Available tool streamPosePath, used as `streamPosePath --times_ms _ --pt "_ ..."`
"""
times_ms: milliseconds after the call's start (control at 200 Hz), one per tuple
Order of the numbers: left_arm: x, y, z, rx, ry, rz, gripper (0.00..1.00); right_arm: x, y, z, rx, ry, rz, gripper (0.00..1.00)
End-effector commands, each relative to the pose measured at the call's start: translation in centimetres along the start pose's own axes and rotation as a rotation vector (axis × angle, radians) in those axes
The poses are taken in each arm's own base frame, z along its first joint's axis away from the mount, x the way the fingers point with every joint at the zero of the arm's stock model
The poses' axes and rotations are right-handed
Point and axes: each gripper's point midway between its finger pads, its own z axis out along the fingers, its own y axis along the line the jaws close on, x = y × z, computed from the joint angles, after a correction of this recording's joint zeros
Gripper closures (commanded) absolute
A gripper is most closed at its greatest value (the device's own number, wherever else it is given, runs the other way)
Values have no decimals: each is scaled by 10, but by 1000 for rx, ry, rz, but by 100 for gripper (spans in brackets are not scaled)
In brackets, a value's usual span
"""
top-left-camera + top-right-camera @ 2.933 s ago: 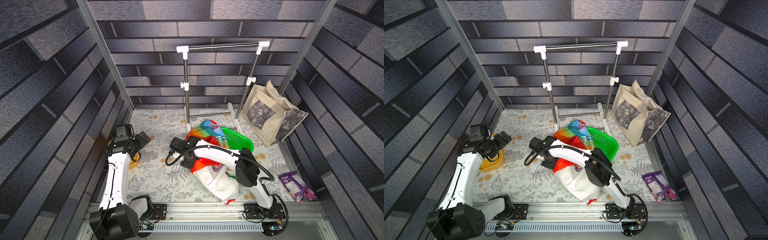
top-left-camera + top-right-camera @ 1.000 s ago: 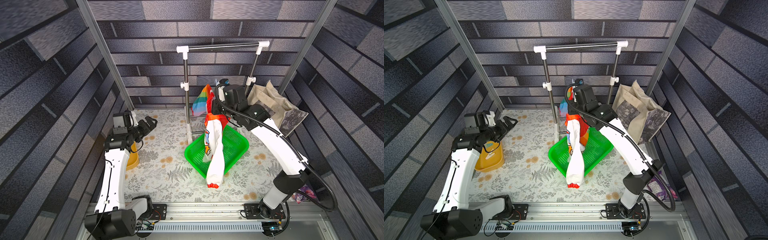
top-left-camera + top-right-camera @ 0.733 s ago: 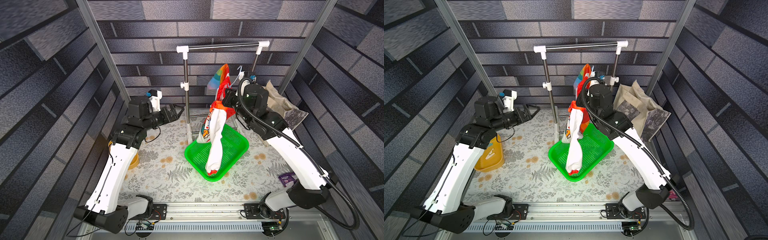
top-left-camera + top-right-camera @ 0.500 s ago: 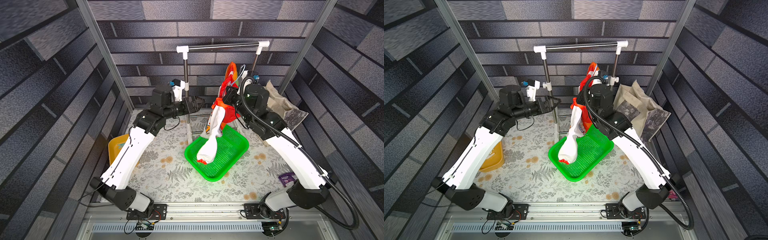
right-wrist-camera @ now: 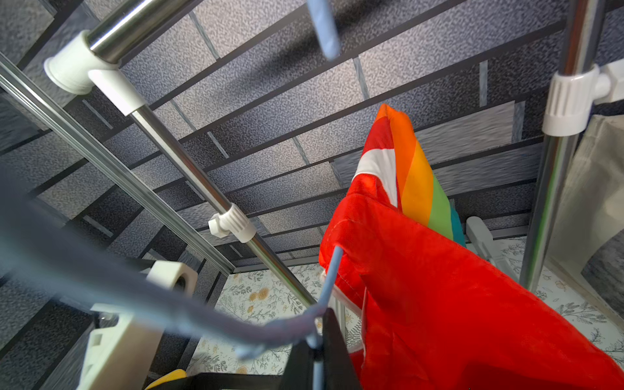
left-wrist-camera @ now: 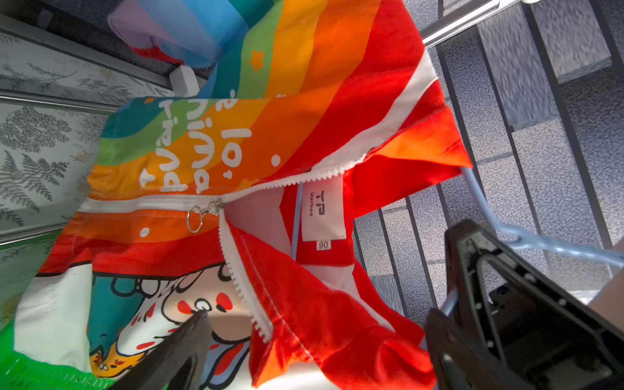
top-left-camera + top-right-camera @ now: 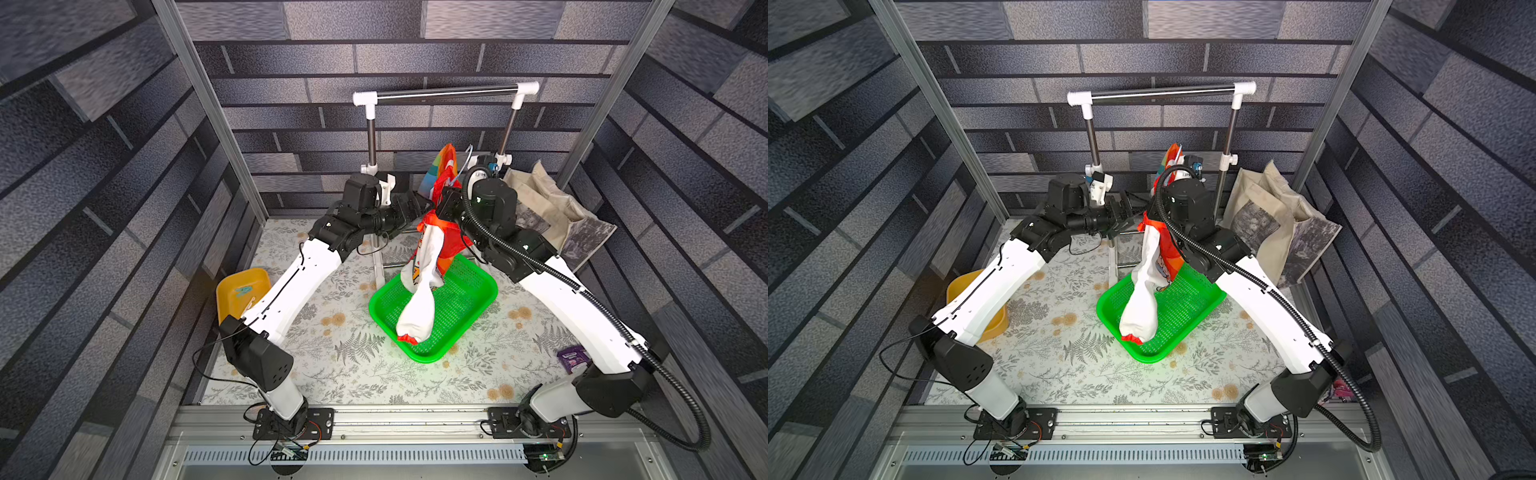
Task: Remove the clothespins securing jackets to the hanger
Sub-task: Remove the jacket from the hanger.
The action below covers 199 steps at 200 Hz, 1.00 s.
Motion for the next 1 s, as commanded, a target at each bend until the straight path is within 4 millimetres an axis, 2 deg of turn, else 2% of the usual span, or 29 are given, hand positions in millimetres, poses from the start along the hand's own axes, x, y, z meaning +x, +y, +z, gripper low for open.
streamPosePath --times_ms 0,110,220,296,471,736,801,907,992 --pt "2 -25 -10 100 19 -66 0 -29 12 -10 -68 -118 20 100" --pt "13 -16 4 104 104 -135 2 -28 15 -6 -88 -134 14 100" --pt "25 -11 12 103 183 -170 16 -29 13 -2 -83 -169 7 100" --pt "34 -1 15 55 235 -188 25 -32 12 0 -90 -203 27 100" --pt "45 14 25 15 284 -227 34 -37 14 -2 -108 -236 52 100" --pt "55 42 34 -69 287 -257 35 -46 2 -10 -84 -284 89 100" --pt "54 51 35 -88 282 -276 30 -47 1 -11 -89 -286 101 100" --pt "32 59 35 -38 217 -350 21 -45 4 -13 -109 -271 111 100" --pt "11 62 34 28 159 -410 17 -40 5 -10 -117 -249 112 100"
